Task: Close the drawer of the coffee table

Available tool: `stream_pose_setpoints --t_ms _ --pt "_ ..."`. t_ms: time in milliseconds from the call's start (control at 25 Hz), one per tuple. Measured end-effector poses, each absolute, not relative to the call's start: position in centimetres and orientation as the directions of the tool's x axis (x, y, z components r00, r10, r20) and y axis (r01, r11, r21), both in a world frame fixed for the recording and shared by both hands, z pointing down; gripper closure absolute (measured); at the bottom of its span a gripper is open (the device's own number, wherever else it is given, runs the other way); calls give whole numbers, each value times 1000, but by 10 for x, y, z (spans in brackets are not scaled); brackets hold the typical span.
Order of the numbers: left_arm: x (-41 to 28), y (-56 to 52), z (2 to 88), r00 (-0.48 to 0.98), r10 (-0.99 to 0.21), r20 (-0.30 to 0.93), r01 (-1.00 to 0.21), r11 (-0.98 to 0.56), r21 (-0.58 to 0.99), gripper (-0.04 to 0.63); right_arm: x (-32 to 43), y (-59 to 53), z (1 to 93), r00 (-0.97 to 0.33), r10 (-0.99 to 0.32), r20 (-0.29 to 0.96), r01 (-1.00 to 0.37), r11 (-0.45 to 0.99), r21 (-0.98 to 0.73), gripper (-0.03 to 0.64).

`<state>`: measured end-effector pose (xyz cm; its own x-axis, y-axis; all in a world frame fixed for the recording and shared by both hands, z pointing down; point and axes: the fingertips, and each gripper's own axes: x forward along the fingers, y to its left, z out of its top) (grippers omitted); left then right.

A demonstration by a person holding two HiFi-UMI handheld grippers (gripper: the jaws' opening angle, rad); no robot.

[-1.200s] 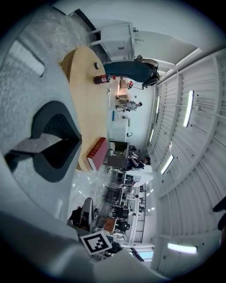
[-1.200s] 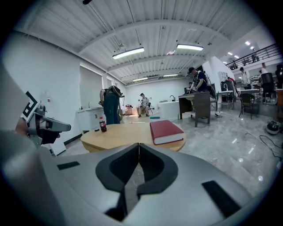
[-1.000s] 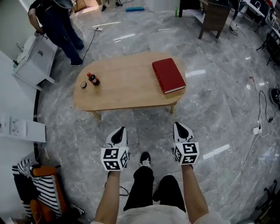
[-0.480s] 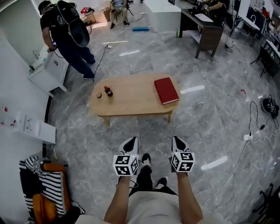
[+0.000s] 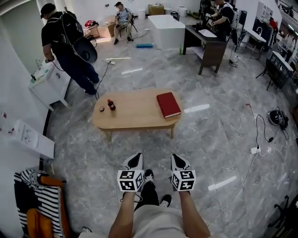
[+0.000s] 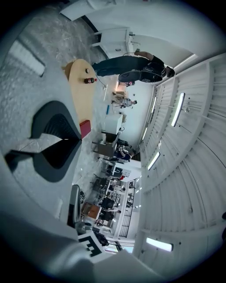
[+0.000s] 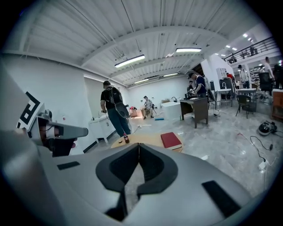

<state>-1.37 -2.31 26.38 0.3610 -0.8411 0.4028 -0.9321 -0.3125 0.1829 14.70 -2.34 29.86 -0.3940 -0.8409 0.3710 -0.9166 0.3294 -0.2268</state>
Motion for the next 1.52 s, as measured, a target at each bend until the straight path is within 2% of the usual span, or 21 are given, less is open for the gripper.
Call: stream_pose_setpoints --t_ms 600,1160,1520 --pt "-2 5 248 384 -848 366 -923 -346 168 586 159 -3 274 -377 -873 311 -925 333 -186 601" --pt "4 27 262 396 -833 385 -918 -361 164 586 143 20 279 -401 -864 303 -915 361 -183 601" --pt "-1 28 259 383 -838 388 -924 -352 151 586 163 18 281 -367 -879 304 -926 316 -204 601"
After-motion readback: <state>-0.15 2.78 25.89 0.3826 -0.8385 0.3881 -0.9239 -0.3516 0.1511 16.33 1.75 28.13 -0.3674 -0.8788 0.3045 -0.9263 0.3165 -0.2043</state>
